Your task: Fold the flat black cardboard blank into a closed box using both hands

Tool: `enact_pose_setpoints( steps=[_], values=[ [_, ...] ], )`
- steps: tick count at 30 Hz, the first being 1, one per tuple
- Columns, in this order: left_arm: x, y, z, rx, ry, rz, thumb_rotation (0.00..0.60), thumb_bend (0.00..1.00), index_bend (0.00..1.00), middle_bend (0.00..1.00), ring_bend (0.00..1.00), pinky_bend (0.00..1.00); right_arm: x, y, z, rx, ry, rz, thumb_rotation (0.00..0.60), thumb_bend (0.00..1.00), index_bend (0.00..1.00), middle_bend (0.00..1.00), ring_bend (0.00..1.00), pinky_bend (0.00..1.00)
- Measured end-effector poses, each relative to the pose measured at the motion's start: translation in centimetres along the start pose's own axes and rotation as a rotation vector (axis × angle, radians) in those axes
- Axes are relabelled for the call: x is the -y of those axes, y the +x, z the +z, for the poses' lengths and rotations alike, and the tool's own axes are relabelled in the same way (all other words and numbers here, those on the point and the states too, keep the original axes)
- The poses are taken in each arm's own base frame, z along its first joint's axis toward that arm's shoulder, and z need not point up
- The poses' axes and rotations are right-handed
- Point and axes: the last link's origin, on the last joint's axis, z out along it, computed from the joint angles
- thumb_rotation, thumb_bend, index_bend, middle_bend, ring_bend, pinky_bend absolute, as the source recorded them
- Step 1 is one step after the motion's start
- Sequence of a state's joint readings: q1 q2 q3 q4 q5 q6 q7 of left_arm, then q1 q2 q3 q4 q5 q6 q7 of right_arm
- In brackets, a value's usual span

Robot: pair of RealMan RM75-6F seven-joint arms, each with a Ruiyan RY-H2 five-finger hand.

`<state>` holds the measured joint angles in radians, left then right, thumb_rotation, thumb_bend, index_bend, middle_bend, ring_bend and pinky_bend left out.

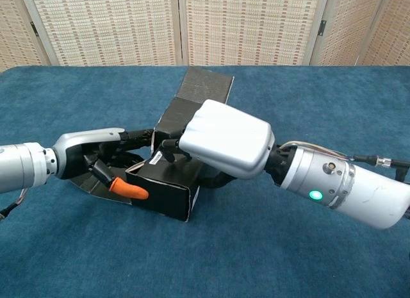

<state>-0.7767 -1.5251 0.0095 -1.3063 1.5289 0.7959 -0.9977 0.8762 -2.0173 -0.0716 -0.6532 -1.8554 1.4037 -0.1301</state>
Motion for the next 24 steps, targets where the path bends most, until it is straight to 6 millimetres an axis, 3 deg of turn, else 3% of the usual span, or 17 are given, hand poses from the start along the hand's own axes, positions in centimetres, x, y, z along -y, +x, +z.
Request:
enact_pose_setpoints(
  steps=[14,24],
  values=[
    [0.22,0.25,-0.26,0.001,-0.007,-0.041,0.6,0.2,0.0,0.0,0.0,0.2,0.07,0.3,-0.44,-0.014,-0.001,0.014,0.6,0.1,0.37,0.2,0.65,1.0],
    [0.13,0.3,-0.15,0.018,-0.007,-0.039,0.6,0.19,0.0,0.0,0.0,0.2,0.39,-0.28,-0.95,0.038,0.023,0.013,0.6,0.11,0.37,0.36,0.66,1.0]
  ],
)
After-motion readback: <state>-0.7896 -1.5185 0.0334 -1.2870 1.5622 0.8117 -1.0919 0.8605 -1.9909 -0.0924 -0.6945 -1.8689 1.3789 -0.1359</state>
